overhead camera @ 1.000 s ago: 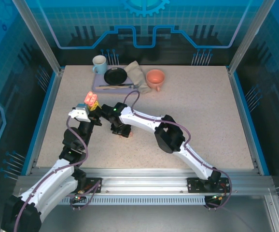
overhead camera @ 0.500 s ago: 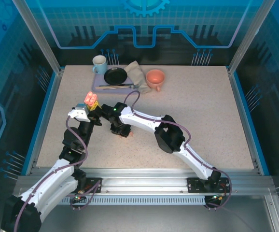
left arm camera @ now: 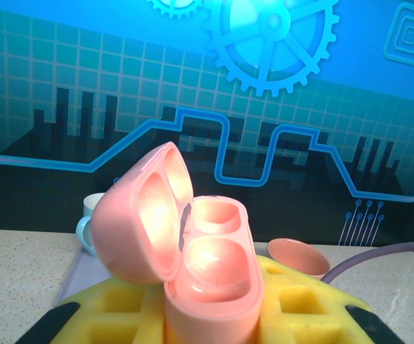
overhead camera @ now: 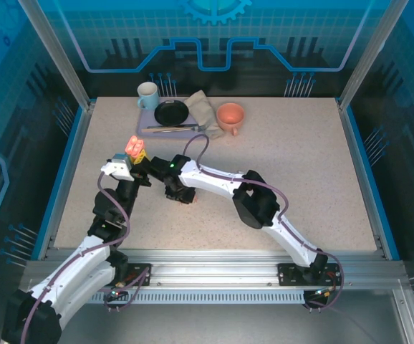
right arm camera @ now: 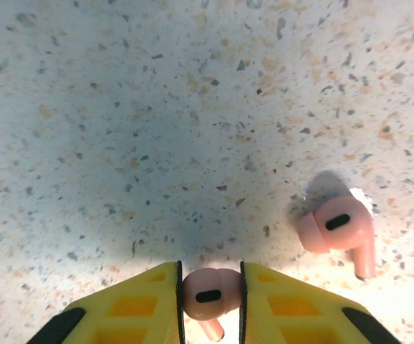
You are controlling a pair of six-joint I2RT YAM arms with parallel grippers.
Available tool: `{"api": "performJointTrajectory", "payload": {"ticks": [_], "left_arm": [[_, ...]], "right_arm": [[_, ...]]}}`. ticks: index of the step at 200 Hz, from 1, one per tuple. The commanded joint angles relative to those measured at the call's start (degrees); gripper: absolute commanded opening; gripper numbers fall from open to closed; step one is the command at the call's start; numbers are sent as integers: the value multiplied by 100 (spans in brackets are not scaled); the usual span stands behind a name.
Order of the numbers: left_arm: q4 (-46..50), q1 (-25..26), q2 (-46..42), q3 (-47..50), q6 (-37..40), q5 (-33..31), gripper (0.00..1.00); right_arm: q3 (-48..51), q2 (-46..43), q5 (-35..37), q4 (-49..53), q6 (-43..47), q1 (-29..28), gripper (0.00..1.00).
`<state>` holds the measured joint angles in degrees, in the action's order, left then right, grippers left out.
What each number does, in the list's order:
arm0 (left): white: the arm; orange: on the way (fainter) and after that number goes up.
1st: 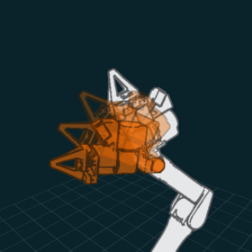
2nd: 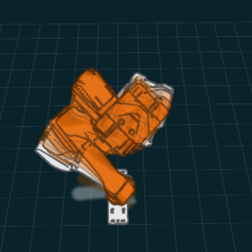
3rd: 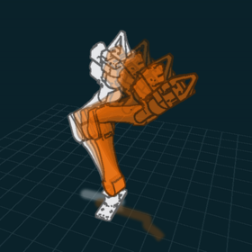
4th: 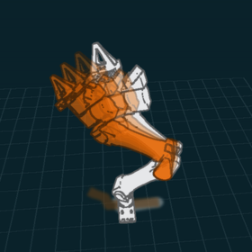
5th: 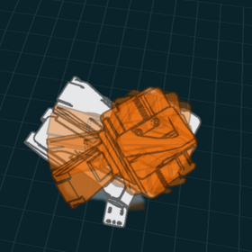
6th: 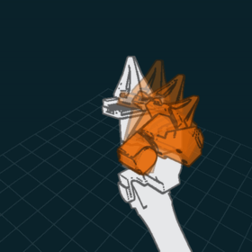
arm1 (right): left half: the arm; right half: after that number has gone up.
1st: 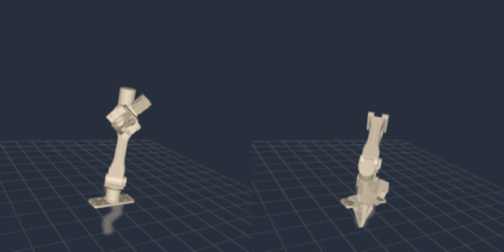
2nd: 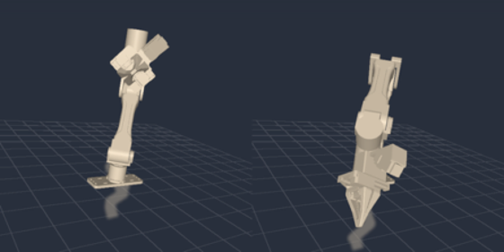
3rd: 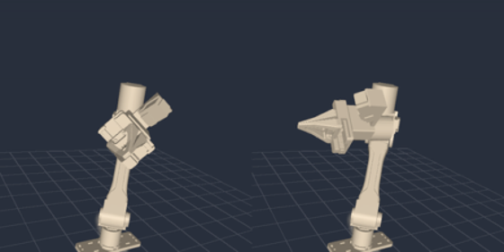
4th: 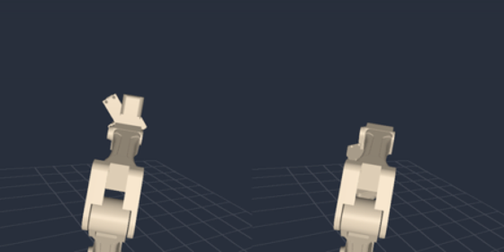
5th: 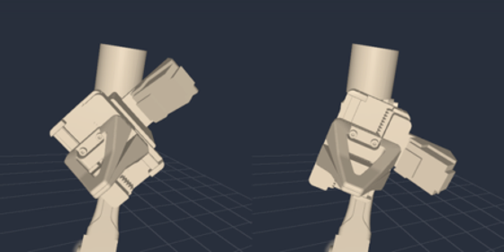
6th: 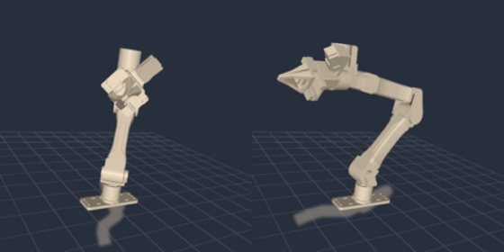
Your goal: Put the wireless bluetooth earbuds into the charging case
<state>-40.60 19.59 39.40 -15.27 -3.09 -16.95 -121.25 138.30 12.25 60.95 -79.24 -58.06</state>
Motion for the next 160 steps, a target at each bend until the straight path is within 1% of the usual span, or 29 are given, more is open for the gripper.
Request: {"api": "performJointTrajectory", "payload": {"ticks": [1,32,79,125,137,160], "left_arm": [[-128,-70,23,-147,-76,4,0],[-91,-74,83,-225,-75,98,0],[-179,-70,258,-306,22,598,0],[-169,-70,501,-514,168,1410,0],[-150,-70,578,-579,203,1713,0],[-172,-62,750,-685,186,2102,0]], "right_arm": [[197,-640,389,-156,76,-55,23],[654,-1049,566,-326,91,34,22],[1697,-1777,787,-813,206,324,22],[2665,-2455,1036,-1154,489,683,21],[2923,-2751,1178,-1314,701,799,21],[3327,-3383,1524,-1565,1213,1004,21]]}}
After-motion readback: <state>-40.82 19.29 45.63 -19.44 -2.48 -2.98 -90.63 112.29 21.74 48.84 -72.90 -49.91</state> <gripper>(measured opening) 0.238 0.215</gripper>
